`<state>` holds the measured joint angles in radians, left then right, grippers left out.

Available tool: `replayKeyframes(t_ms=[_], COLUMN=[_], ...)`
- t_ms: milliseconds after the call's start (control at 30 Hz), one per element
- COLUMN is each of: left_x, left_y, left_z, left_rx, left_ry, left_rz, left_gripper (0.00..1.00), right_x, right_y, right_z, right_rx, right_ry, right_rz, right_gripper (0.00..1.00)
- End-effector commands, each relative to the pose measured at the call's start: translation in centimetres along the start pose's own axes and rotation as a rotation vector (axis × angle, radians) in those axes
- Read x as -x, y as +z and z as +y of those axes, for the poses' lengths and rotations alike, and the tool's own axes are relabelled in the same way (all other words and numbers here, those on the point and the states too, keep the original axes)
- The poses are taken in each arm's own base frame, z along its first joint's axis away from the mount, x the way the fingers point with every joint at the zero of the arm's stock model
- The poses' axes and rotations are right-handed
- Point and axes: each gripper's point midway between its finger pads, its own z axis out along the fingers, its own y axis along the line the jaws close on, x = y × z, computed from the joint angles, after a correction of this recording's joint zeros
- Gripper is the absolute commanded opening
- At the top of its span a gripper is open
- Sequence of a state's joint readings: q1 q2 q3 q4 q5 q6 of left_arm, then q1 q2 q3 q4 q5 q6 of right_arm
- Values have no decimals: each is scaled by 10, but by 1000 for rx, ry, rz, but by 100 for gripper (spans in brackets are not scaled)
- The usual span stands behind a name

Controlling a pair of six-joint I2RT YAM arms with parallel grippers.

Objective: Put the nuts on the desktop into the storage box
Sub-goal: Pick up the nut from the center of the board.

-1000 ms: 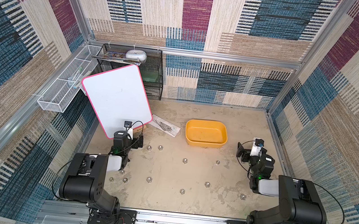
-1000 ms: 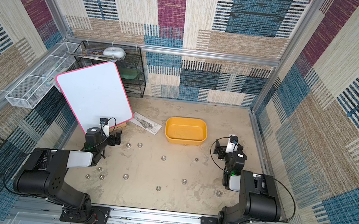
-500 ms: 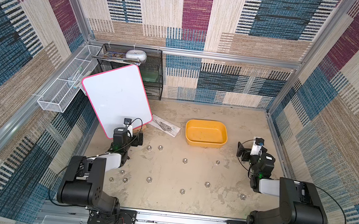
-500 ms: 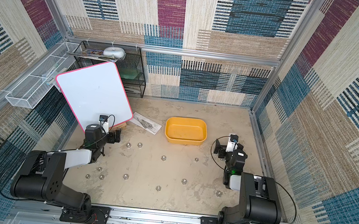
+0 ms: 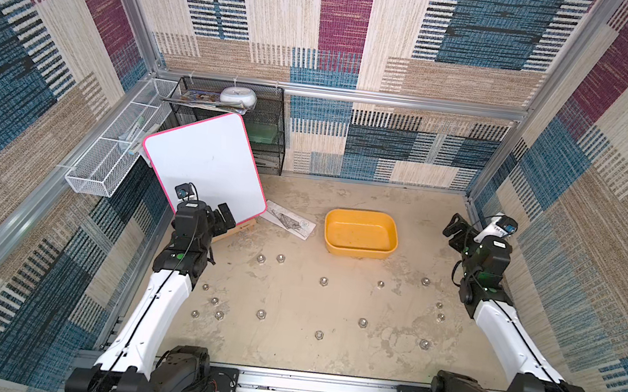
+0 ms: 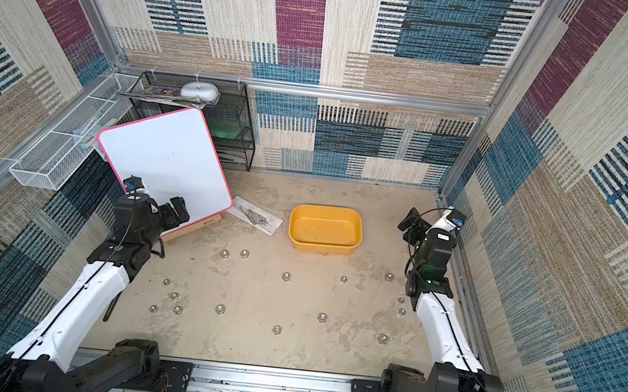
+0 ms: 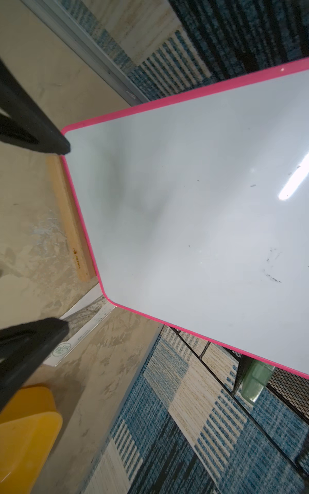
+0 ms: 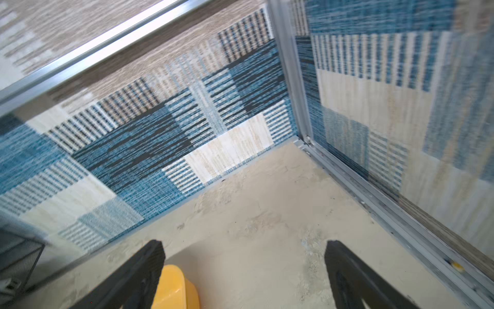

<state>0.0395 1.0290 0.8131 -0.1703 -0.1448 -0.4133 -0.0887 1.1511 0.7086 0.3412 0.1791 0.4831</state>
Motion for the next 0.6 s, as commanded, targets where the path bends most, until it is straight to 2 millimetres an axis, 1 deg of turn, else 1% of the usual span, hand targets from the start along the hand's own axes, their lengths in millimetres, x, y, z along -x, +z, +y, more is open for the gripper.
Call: replayKeyframes(t_ms=[0,67,167,300,400,433,533,567], left_x=[-41,-51,-66,-85,-98,-103,-113,-117], left_y=[-16,-22,-29,-37,-39,-40,-40,-40], left_z=[3,-1,-9,-18,-31,-36,-52,-57], left_rx=[-4,-20,-61,-100,-132,-143,-164,-169], left_ry=[-61,-57,-44,-27,1,14,48,55], left_rz=[185,215,250,292,335,351,388,401], left_gripper=[100,100,99,100,100,100,100,100], right_x=[-29,-40,-62,-95,-115,-124,-147,-153], right_y=[-5,-7,-11,-24,-36,-38,-44,-45], right_z=[-12,-3,2,-14,-21,-24,-29,-32], right_rx=[-74,-26,-1,-51,-66,-75,-97,-115], right_ry=[29,-14,-42,-73,-84,-84,-119,-131], right_rz=[173,250,383,510,583,614,711,738], right_gripper=[100,99,99,99,99,97,82,79])
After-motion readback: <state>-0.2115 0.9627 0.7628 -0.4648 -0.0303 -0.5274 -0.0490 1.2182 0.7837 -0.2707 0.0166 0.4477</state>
